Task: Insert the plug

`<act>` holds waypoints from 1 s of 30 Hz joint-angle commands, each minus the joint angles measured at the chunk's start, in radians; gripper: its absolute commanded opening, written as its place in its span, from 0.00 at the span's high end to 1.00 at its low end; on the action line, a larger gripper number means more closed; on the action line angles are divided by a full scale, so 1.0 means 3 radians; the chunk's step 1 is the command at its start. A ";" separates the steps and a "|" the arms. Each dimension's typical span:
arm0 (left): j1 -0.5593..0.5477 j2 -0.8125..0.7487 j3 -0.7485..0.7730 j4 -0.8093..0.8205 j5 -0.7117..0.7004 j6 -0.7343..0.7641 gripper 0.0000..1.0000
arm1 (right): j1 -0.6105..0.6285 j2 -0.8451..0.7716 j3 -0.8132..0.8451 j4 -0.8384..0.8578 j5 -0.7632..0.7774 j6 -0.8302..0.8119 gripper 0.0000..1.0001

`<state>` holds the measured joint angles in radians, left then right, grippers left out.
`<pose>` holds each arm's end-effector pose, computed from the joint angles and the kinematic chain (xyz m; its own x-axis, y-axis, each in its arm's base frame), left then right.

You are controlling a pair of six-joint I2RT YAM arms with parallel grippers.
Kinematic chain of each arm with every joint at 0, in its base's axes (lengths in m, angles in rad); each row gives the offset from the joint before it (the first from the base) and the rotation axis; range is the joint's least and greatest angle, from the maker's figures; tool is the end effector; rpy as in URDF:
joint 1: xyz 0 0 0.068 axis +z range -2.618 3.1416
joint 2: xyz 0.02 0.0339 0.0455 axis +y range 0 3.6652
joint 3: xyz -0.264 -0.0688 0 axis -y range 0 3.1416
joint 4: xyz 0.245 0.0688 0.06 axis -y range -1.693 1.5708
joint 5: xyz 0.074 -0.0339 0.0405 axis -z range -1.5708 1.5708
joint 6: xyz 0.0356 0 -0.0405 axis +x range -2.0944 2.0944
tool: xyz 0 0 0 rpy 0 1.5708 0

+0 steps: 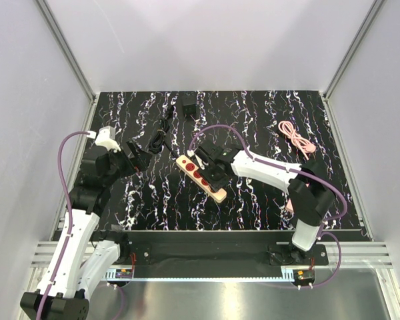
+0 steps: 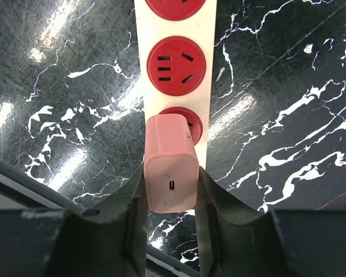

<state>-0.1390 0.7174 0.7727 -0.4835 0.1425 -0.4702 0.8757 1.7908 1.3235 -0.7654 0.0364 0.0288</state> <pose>0.1595 -0.0274 0.3152 -0.4867 -0.3847 -0.7843 0.0500 0.8840 -0.4647 0.2314 0.2754 0.2110 -0.6258 -0.7055 -0.3325 -0.7420 0.6699 -0.0248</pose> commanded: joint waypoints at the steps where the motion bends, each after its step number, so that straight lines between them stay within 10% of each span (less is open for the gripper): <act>1: 0.0014 -0.0014 0.0022 0.0134 -0.0086 0.0054 0.01 | -0.0015 0.0279 -0.0290 0.0123 0.0037 0.0098 1.00; 30: 0.0044 -0.0003 0.0043 0.0124 -0.0092 0.0105 0.01 | 0.0124 0.0417 -0.0480 0.0240 0.0297 -0.0280 1.00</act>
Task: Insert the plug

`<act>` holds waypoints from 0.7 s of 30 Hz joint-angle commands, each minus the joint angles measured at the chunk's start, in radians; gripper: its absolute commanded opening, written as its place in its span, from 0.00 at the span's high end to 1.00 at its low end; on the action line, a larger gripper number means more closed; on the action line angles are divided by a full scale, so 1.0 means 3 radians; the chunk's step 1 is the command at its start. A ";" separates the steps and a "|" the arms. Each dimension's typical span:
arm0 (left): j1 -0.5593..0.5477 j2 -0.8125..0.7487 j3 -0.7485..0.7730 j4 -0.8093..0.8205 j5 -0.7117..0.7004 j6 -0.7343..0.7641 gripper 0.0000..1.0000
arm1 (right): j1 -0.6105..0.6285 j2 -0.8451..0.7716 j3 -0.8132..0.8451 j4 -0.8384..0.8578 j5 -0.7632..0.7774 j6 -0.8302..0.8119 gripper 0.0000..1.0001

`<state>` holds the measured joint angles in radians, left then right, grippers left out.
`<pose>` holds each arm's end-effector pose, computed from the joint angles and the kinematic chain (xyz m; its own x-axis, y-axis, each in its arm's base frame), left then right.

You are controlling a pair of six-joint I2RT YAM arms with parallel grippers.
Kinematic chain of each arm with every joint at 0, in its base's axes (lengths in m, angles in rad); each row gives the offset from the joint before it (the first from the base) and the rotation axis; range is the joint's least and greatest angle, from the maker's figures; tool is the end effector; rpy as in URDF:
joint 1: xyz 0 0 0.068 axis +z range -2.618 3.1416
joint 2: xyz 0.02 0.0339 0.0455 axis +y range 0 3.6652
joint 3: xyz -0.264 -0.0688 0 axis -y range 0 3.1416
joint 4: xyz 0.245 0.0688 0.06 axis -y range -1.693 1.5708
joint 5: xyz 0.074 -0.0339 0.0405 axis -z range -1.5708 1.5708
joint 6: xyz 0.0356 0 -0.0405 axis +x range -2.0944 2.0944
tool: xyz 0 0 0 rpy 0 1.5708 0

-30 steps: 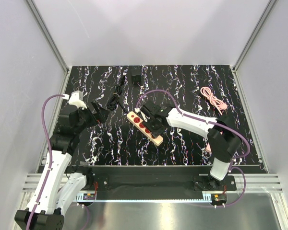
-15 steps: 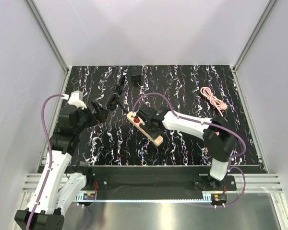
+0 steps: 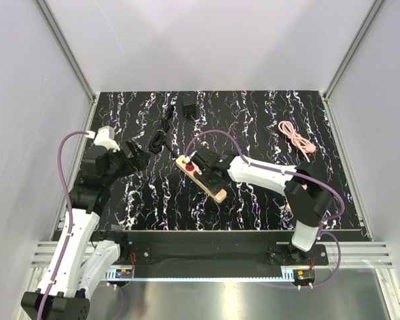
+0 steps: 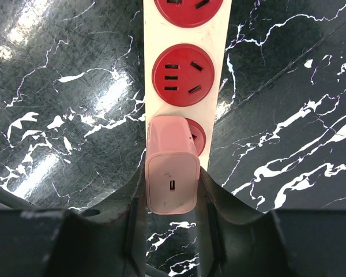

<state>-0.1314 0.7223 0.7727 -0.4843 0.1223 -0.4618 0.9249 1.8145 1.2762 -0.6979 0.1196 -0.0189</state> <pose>0.1608 -0.0256 0.3143 -0.4800 -0.3826 -0.7894 0.0290 0.8925 -0.4502 0.2205 0.2855 0.1923 -0.5539 -0.7660 -0.3262 -0.7799 0.6145 -0.1189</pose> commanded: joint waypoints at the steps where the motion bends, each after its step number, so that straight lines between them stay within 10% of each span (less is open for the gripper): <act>1: 0.0019 -0.0035 0.0032 0.0121 -0.0034 0.0077 0.01 | -0.0041 0.0318 -0.0337 0.0015 0.0046 -0.0111 1.00; 3: 0.0019 -0.0045 0.0012 0.0126 -0.0019 0.0067 0.01 | -0.0041 0.0246 -0.0302 0.0015 0.0061 -0.0106 0.75; 10: 0.0019 0.0113 0.0195 0.0055 0.0109 0.0005 0.01 | -0.0046 -0.0050 0.0147 -0.0082 0.0189 -0.0060 0.35; 21: 0.0019 0.0190 0.0339 0.0024 0.0359 -0.0056 0.01 | -0.0157 -0.0541 0.0730 -0.0133 0.0169 -0.0187 0.00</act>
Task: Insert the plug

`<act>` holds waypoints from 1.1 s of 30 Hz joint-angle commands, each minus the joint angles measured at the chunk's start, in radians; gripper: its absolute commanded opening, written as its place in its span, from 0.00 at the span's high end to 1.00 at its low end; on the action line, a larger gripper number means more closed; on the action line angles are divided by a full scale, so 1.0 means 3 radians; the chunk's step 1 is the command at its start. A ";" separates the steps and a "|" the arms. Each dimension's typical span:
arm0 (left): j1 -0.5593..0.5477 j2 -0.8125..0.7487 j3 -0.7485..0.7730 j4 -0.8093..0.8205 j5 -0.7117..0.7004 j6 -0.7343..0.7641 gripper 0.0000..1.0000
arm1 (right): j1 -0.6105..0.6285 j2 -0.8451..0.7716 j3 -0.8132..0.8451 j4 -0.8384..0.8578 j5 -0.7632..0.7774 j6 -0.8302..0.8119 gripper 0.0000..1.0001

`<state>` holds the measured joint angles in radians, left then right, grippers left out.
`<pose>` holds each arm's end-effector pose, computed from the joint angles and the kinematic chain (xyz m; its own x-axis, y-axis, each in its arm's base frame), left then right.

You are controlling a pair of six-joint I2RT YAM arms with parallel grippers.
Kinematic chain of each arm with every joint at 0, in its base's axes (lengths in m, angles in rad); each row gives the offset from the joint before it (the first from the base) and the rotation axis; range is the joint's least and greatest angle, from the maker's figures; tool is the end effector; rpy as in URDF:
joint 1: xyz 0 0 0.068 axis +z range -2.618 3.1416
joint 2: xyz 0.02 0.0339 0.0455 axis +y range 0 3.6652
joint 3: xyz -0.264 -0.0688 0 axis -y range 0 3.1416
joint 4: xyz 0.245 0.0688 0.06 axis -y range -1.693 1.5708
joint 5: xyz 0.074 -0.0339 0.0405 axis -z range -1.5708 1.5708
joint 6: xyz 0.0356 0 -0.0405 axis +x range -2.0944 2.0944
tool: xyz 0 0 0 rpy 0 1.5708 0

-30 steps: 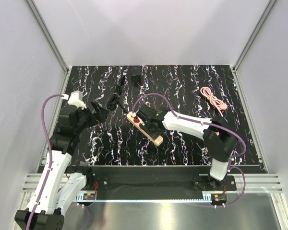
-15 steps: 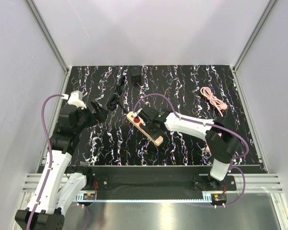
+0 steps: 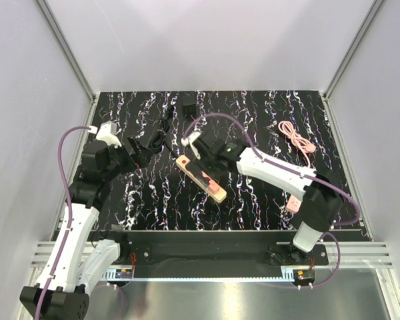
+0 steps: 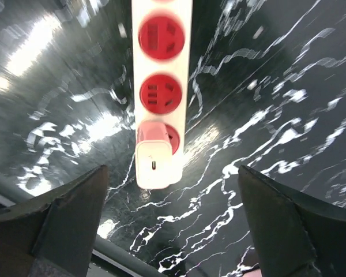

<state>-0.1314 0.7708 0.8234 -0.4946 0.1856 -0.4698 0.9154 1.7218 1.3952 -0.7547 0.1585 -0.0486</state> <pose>0.1683 -0.0289 0.3236 -0.5113 -0.3812 -0.7702 0.0703 0.8747 -0.4796 0.2253 0.2838 0.2564 -0.5014 -0.7310 -0.4629 -0.7629 0.6259 -0.1620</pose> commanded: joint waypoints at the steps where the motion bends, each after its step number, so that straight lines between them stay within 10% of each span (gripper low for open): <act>1: 0.0019 0.0028 0.0170 0.0053 0.0153 -0.0029 0.01 | -0.0177 -0.0212 0.0405 0.0193 0.0206 -0.0078 0.00; 9: 0.0019 0.0064 0.0129 0.0053 0.0011 0.0032 0.01 | -0.0801 0.1080 0.1901 0.0696 0.0878 0.0142 0.00; 20: 0.0019 0.0473 0.0273 0.0058 -0.0071 -0.0127 0.01 | -0.1261 0.3198 0.4694 0.0792 0.0030 0.0550 0.00; 27: 0.0019 0.0494 0.0211 0.0069 -0.0189 -0.0065 0.01 | -0.1491 0.3290 0.4057 0.2146 -0.0645 0.1057 0.01; 33: 0.0019 0.0565 0.0221 0.0211 -0.0047 -0.0126 0.01 | -0.1512 0.3771 0.4553 0.2463 -0.1069 0.1128 0.10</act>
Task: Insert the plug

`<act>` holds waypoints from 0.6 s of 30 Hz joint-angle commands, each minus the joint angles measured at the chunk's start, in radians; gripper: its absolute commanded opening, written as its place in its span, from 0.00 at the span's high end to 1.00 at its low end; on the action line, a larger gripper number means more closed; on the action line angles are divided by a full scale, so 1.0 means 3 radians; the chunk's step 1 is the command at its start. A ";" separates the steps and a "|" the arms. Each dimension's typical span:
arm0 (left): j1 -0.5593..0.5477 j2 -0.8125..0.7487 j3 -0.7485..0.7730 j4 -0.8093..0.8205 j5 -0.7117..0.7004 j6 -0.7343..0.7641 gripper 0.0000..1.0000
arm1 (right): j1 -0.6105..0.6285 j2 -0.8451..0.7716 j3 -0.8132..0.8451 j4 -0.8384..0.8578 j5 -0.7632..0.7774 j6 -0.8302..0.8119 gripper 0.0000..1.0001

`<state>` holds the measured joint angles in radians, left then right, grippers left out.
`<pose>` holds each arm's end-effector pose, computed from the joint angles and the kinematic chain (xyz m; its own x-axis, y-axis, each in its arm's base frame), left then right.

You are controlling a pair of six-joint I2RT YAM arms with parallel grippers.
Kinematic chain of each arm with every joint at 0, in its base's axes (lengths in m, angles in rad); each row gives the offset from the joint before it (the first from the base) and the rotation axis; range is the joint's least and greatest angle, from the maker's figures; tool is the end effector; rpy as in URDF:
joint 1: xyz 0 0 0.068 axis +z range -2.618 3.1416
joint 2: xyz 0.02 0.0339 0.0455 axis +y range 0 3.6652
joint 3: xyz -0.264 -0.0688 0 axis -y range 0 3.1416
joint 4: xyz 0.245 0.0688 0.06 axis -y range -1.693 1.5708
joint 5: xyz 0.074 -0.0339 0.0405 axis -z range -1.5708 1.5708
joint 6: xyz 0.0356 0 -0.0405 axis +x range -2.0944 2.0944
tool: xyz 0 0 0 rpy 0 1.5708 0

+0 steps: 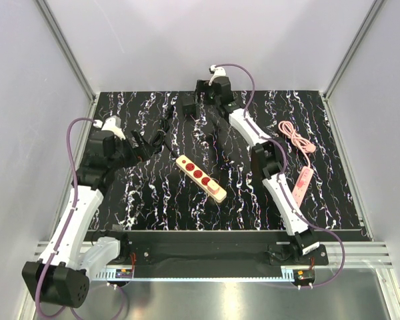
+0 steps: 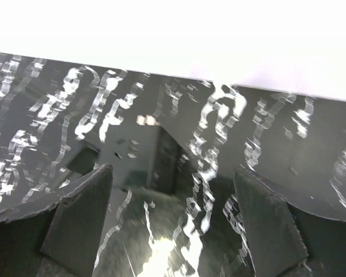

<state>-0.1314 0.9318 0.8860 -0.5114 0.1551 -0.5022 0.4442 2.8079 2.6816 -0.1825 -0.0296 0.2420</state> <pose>0.2002 -0.0320 0.3164 -0.5844 -0.4025 -0.7046 -0.0250 0.8768 -0.4801 0.5634 0.2693 0.1953 -0.3755 0.0866 -0.9228 -0.3760 0.8958 0.2370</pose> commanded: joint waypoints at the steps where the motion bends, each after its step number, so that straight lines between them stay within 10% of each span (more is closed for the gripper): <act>1: 0.0019 0.0039 -0.0003 0.0293 0.0081 -0.0034 0.01 | 0.0063 0.0212 0.0245 0.0572 -0.0459 0.0205 0.10; 18: 0.0019 0.0177 -0.0151 0.0472 0.0061 0.0038 0.01 | 0.0053 0.0555 0.0301 0.0972 -0.0561 0.0921 0.29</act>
<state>-0.1314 0.9901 0.8352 -0.4271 0.1822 -0.5091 0.4572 2.9677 2.6984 0.0887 -0.1646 0.4808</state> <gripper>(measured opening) 0.987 0.716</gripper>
